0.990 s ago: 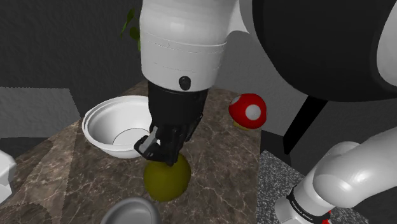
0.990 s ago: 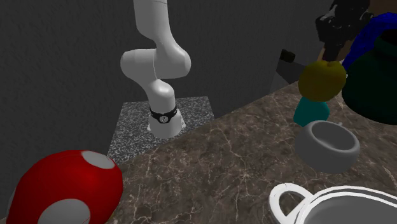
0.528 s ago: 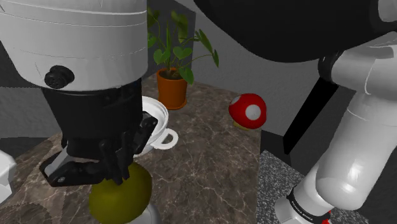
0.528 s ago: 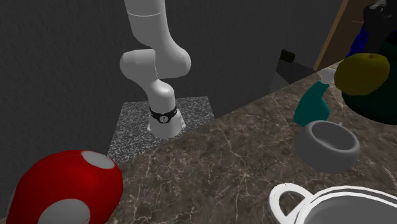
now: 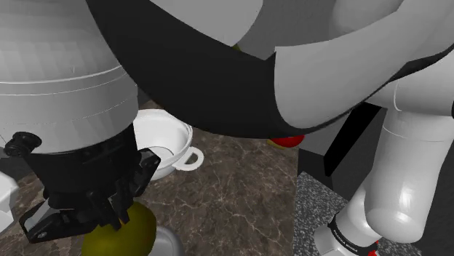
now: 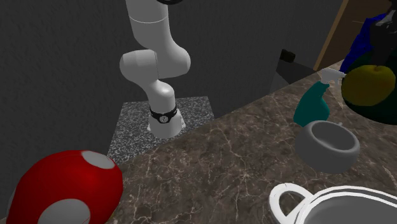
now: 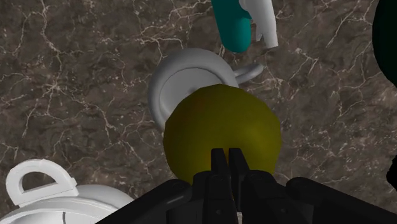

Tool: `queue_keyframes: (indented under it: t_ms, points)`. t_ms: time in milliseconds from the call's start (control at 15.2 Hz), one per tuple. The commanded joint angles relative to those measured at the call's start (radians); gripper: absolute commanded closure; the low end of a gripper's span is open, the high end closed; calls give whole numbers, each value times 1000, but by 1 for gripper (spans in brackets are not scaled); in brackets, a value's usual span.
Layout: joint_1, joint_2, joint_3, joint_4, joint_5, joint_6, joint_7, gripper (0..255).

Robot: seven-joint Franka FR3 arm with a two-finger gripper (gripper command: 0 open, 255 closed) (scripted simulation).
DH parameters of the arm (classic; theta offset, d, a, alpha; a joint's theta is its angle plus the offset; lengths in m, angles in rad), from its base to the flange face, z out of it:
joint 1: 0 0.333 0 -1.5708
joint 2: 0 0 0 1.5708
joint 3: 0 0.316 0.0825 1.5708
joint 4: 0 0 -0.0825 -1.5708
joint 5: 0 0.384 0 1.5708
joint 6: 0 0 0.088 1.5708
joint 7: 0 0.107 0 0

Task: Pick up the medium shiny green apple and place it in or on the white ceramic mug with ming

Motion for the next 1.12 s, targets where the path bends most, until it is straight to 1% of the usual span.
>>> queue_keyframes:
  t_ms: [0,528,1056]
  points:
    - [-11,-2,1,-33,2,31,1,255]
    - [-59,-21,10,-165,16,148,3,255]
    - [-78,-18,5,-273,6,253,16,255]
